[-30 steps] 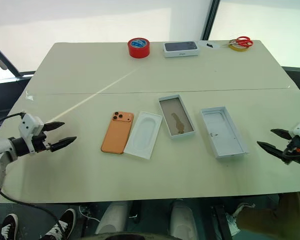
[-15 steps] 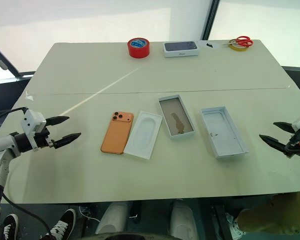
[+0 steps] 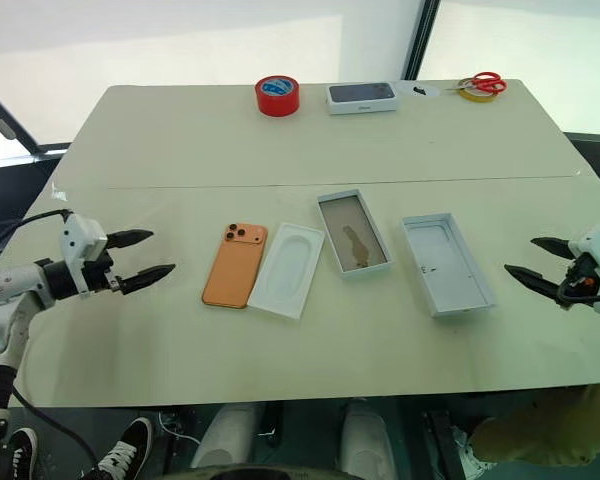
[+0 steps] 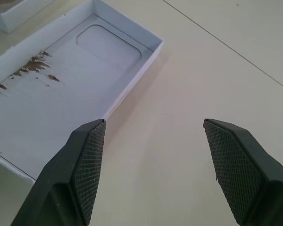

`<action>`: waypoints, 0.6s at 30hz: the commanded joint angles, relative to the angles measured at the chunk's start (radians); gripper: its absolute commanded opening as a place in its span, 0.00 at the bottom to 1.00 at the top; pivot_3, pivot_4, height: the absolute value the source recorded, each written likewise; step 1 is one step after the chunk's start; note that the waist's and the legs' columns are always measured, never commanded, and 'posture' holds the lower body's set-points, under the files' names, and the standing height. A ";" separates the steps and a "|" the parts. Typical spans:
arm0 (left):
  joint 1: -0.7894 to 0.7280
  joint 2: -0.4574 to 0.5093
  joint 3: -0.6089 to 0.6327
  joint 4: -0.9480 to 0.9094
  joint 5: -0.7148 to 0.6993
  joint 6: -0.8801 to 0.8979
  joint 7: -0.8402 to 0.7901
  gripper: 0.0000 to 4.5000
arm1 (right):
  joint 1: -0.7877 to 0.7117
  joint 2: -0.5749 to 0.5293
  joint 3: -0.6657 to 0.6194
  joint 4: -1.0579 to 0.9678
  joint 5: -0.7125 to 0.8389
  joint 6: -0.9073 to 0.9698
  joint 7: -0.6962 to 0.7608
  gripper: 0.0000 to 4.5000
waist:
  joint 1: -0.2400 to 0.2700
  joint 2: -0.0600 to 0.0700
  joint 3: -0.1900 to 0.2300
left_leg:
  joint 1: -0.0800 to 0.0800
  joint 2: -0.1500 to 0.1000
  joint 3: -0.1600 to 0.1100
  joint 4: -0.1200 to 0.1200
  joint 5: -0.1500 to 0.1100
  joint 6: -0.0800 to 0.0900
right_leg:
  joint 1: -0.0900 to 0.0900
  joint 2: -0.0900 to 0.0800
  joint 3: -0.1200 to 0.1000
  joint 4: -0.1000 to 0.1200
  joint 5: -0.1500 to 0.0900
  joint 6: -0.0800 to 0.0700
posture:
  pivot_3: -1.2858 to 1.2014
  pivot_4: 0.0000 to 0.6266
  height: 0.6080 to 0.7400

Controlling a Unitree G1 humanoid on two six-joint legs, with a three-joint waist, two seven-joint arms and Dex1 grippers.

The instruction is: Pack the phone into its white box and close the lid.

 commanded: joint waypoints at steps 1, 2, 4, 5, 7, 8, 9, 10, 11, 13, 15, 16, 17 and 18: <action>-0.043 0.010 -0.011 -0.090 -0.077 0.201 0.027 1.00 | -0.002 0.025 0.023 -0.164 0.053 0.066 -0.002 0.77 | 0.000 0.000 0.000 | 0.000 0.000 0.000 0.000 0.000 0.000 | 0.000 0.000 0.000 0.000 0.000 0.000 | 0.52 0.24 1.00; -0.073 0.005 -0.017 -0.098 -0.117 0.277 0.021 1.00 | -0.004 0.039 0.041 -0.224 0.068 0.096 -0.006 0.77 | 0.001 0.000 0.000 | 0.000 0.001 0.000 0.001 0.000 0.000 | 0.001 0.001 0.000 0.000 0.000 0.000 | 0.52 0.24 1.00; -0.131 -0.026 -0.037 -0.108 -0.137 0.359 0.059 1.00 | -0.014 0.065 0.083 -0.333 0.088 0.150 -0.025 0.77 | 0.004 0.000 0.000 | 0.000 0.001 0.000 0.001 0.000 0.000 | 0.001 0.002 0.000 0.001 0.000 0.000 | 0.52 0.24 1.00; -0.153 -0.043 -0.053 -0.112 -0.123 0.373 0.085 1.00 | -0.020 0.076 0.099 -0.372 0.094 0.172 -0.034 0.77 | 0.006 0.000 0.000 | 0.000 0.001 0.000 0.002 0.000 0.000 | 0.001 0.002 0.000 0.001 0.000 0.000 | 0.52 0.24 1.00; -0.187 -0.072 -0.122 -0.149 -0.087 0.444 0.135 1.00 | -0.041 0.104 0.152 -0.474 0.114 0.226 -0.052 0.77 | 0.008 0.000 0.000 | 0.000 0.000 0.000 0.003 0.001 0.002 | 0.002 0.003 0.000 0.001 0.001 0.003 | 0.52 0.24 1.00; -0.207 -0.094 -0.148 -0.165 -0.086 0.502 0.170 1.00 | -0.052 0.119 0.180 -0.525 0.128 0.255 -0.059 0.77 | 0.009 0.000 0.000 | 0.000 0.000 0.000 0.003 0.001 0.002 | 0.005 0.004 0.000 0.001 0.002 0.003 | 0.52 0.24 1.00; -0.228 -0.122 -0.162 -0.177 -0.096 0.563 0.207 1.00 | -0.061 0.132 0.206 -0.572 0.140 0.281 -0.066 0.77 | 0.009 0.000 0.000 | 0.000 0.000 0.000 0.003 0.001 0.003 | 0.006 0.004 0.000 0.001 0.002 0.003 | 0.52 0.24 1.00; -0.251 -0.159 -0.156 -0.180 -0.126 0.639 0.246 1.00 | -0.070 0.147 0.229 -0.610 0.151 0.306 -0.076 0.77 | 0.009 -0.001 0.000 | 0.000 0.000 0.000 0.003 0.001 0.003 | 0.006 0.004 0.000 0.001 0.002 0.004 | 0.52 0.24 1.00; -0.269 -0.196 -0.148 -0.190 -0.155 0.702 0.278 1.00 | -0.079 0.161 0.250 -0.640 0.154 0.322 -0.087 0.77 | 0.009 -0.001 0.001 | 0.000 0.000 0.000 0.004 0.001 0.003 | 0.006 0.004 0.000 0.001 0.002 0.004 | 0.52 0.24 1.00; -0.291 -0.246 -0.149 -0.223 -0.199 0.809 0.315 1.00 | -0.088 0.179 0.276 -0.675 0.155 0.343 -0.101 0.77 | 0.009 -0.003 0.002 | 0.000 0.000 -0.001 0.004 0.001 0.004 | 0.007 0.005 0.000 0.001 0.002 0.004 | 0.52 0.24 1.00; -0.291 -0.308 -0.200 -0.267 -0.177 0.825 0.374 1.00 | -0.104 0.205 0.294 -0.684 0.156 0.356 -0.121 0.77 | 0.009 -0.003 0.002 | -0.001 0.000 -0.002 0.005 0.001 0.004 | 0.007 0.005 0.000 0.001 0.002 0.004 | 0.52 0.24 1.00; -0.295 -0.325 -0.222 -0.275 -0.176 0.856 0.391 1.00 | -0.106 0.210 0.298 -0.684 0.154 0.360 -0.126 0.77 | 0.009 -0.003 0.002 | 0.000 -0.001 -0.002 0.005 0.001 0.004 | 0.007 0.005 0.000 0.001 0.002 0.004 | 0.52 0.24 1.00; -0.295 -0.341 -0.235 -0.284 -0.173 0.869 0.406 1.00 | -0.105 0.213 0.297 -0.681 0.154 0.362 -0.130 0.77 | 0.010 -0.003 0.002 | 0.000 -0.001 -0.002 0.005 0.001 0.004 | 0.008 0.005 0.000 0.001 0.002 0.004 | 0.52 0.24 1.00; -0.301 -0.344 -0.240 -0.288 -0.182 0.914 0.417 1.00 | -0.101 0.213 0.294 -0.680 0.152 0.361 -0.130 0.77 | 0.010 -0.003 0.002 | 0.000 -0.001 -0.002 0.005 0.001 0.004 | 0.008 0.005 0.000 0.001 0.002 0.004 | 0.52 0.24 1.00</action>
